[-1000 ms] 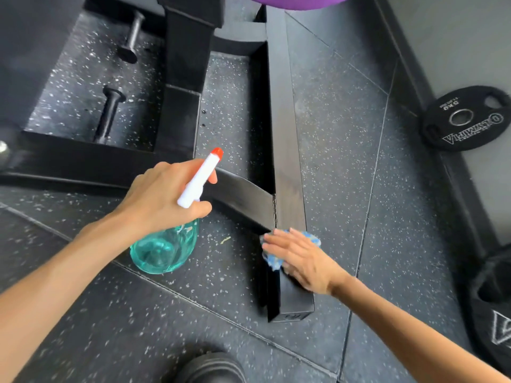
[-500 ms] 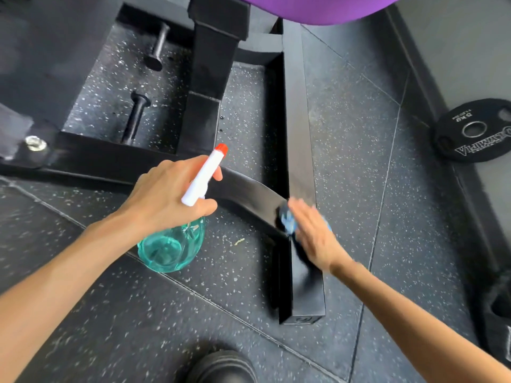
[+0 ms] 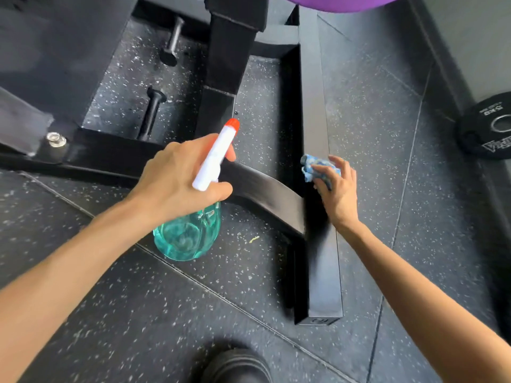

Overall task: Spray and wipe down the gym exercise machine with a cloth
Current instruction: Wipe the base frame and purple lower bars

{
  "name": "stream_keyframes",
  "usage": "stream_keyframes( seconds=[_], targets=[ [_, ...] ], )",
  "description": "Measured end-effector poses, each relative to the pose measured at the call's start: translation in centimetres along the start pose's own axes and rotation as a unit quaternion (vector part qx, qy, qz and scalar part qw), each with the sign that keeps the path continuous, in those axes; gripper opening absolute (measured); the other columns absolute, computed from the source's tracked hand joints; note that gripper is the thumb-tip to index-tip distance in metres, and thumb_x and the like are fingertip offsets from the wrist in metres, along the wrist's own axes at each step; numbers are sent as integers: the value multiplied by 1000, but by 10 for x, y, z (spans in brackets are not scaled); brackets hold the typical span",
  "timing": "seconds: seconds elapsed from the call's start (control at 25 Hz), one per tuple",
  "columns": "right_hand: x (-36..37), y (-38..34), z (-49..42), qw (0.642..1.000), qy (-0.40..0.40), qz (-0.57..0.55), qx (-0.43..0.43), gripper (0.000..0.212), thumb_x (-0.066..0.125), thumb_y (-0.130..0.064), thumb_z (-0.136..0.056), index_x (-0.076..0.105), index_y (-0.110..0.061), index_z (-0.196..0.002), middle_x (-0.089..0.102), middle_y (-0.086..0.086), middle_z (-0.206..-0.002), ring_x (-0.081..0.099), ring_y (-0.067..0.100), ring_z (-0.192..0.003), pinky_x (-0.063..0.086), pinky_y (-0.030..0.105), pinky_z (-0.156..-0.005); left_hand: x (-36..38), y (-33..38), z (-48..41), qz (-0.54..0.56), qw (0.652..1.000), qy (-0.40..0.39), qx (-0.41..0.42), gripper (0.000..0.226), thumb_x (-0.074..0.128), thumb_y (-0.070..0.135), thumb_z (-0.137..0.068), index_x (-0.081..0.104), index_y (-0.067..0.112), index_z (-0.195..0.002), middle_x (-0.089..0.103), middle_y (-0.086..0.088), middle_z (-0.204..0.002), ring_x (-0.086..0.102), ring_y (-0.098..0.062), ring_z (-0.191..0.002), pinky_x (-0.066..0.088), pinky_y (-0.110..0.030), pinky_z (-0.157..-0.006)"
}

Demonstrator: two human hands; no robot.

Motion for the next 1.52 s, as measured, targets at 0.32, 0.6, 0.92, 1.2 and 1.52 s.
stream_keyframes(
  seconds=[0.32, 0.6, 0.92, 1.2, 1.52],
  targets=[
    [-5, -33, -2, 998, -6, 11, -62, 29, 58, 3, -87, 71, -12, -108, 67, 6, -117, 59, 20, -103, 39, 19, -87, 6, 5, -14, 6, 1000, -4, 12, 38, 52, 39, -57, 48, 43, -95, 57, 35, -72, 53, -3, -66, 49, -38, -73],
    [22, -35, -154, 993, -74, 82, 42, 32, 49, -1, -89, 70, -11, -110, 66, 13, -109, 62, 31, -101, 41, 31, -81, -3, 6, -24, 18, 1000, 6, -10, 38, 52, 37, -58, 50, 40, -95, 59, 31, -70, 54, -5, -69, 49, -39, -76],
    [-3, -35, 50, 993, -3, 66, -94, 37, 55, 4, -80, 68, -12, -110, 64, 9, -110, 50, 20, -100, 39, 30, -89, -21, -7, -18, 21, 999, 28, -25, 46, 51, 37, -57, 56, 36, -103, 59, 33, -77, 56, -7, -73, 49, -40, -77],
    [23, -19, -138, 994, -27, 53, 93, 40, 46, 4, -89, 66, -12, -120, 60, 17, -120, 57, 34, -108, 35, 26, -85, -33, -9, -8, 14, 999, 35, -18, 43, 53, 35, -57, 56, 35, -100, 60, 29, -72, 57, -8, -71, 47, -38, -74],
    [3, -59, 40, 999, 44, 23, -11, 36, 54, 1, -84, 69, -16, -112, 65, 4, -115, 59, 23, -102, 35, 18, -90, -63, -31, 5, 5, 997, 68, -35, 44, 51, 37, -57, 54, 35, -101, 59, 29, -70, 54, -9, -70, 47, -38, -75]
  ],
)
Point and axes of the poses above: each hand's wrist, its own z-axis away from the middle knuckle, its own x-axis out of the palm, y = z × x, the point moved 10 cm from there along -z, towards the middle knuckle
